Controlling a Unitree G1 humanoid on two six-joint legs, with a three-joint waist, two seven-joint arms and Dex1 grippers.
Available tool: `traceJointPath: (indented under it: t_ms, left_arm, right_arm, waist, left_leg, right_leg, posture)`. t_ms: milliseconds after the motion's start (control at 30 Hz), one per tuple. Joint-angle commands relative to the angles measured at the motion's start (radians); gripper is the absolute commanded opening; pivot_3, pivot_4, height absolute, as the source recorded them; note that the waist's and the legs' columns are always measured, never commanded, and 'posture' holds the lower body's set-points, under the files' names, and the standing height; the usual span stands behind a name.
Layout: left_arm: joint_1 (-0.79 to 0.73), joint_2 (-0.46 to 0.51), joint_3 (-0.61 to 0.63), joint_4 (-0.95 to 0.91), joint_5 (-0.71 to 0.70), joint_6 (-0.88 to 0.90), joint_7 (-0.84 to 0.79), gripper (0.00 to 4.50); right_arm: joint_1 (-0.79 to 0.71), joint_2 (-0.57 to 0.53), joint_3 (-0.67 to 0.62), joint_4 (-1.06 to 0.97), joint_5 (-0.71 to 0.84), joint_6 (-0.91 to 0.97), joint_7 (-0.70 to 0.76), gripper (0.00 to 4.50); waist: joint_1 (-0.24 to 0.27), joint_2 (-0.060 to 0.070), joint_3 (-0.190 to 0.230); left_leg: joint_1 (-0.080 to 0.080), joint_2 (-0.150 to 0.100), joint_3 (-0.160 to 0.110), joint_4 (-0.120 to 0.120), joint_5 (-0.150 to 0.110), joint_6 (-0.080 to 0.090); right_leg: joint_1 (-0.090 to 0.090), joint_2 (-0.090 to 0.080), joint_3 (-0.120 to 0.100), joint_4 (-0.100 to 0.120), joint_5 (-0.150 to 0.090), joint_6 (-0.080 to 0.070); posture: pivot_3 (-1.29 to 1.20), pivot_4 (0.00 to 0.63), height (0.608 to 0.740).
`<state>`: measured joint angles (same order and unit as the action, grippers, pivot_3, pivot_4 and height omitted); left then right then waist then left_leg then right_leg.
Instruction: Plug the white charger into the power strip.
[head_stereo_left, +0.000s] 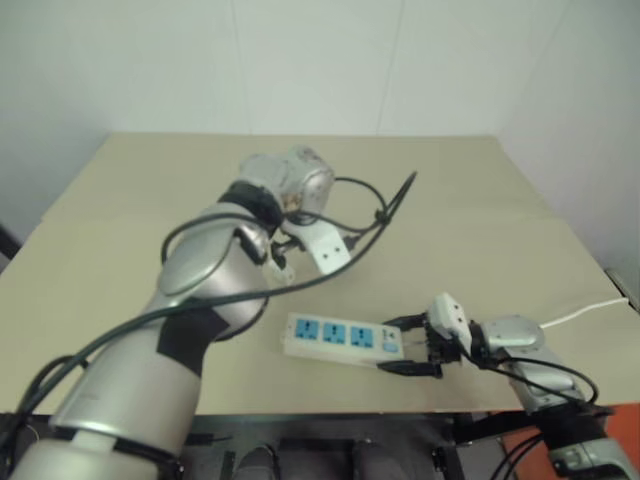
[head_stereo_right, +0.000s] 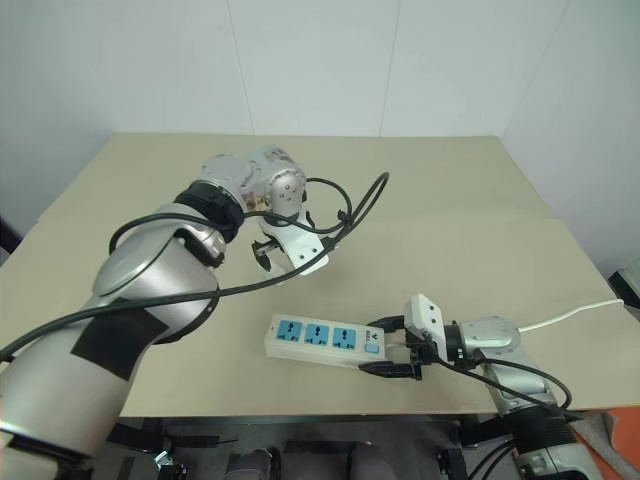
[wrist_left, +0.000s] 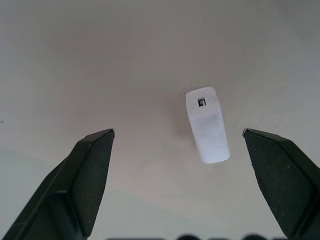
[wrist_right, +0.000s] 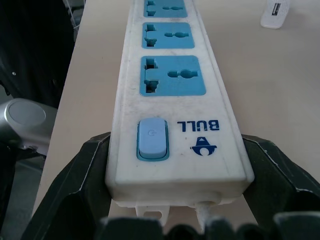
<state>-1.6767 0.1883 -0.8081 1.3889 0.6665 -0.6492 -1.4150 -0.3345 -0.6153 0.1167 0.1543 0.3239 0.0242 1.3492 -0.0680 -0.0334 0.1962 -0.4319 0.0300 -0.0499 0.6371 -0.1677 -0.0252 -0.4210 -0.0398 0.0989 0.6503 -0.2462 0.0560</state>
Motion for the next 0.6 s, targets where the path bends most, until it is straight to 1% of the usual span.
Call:
traceJointPath:
  t_ms: [33,133,233,600]
  left_arm:
    - [0.002,-0.004,0.025,0.001,0.009,0.043,-0.019,4.5]
    - [0.011,-0.009,0.054,0.003,-0.007,0.081,-0.069,4.5]
    - [0.017,-0.005,0.034,-0.001,0.036,0.088,-0.027,4.5]
    - [0.061,-0.001,0.038,0.001,0.082,0.136,0.011,4.5]
  right_arm:
    - [-0.028,0.015,0.002,-0.026,-0.001,-0.014,-0.011,3.41]
    - [-0.031,0.026,0.003,-0.021,-0.013,-0.019,-0.027,3.41]
    - [-0.031,0.036,0.0,-0.016,-0.027,-0.029,-0.043,3.41]
    - [-0.022,0.049,-0.001,-0.019,-0.049,-0.04,-0.069,3.41]
  waist:
    - [-0.001,0.0,0.0]
    - [-0.001,0.0,0.0]
    - [-0.001,0.0,0.0]
    - [-0.001,0.0,0.0]
  left_leg:
    - [0.0,0.0,0.0,0.0,0.0,0.0]
    - [0.0,0.0,0.0,0.0,0.0,0.0]
    - [0.0,0.0,0.0,0.0,0.0,0.0]
    - [0.001,0.0,0.0,0.002,0.0,0.0]
  right_leg:
    - [0.0,0.0,0.0,0.0,0.0,0.0]
    - [0.0,0.0,0.0,0.001,0.0,0.0]
    - [0.0,0.0,0.0,0.001,0.0,0.0]
    - [0.0,0.0,0.0,0.007,0.0,0.0]
  posture:
    - [0.0,0.15,0.74]
    - [0.0,0.15,0.74]
    - [0.0,0.15,0.74]
    - [0.0,0.15,0.74]
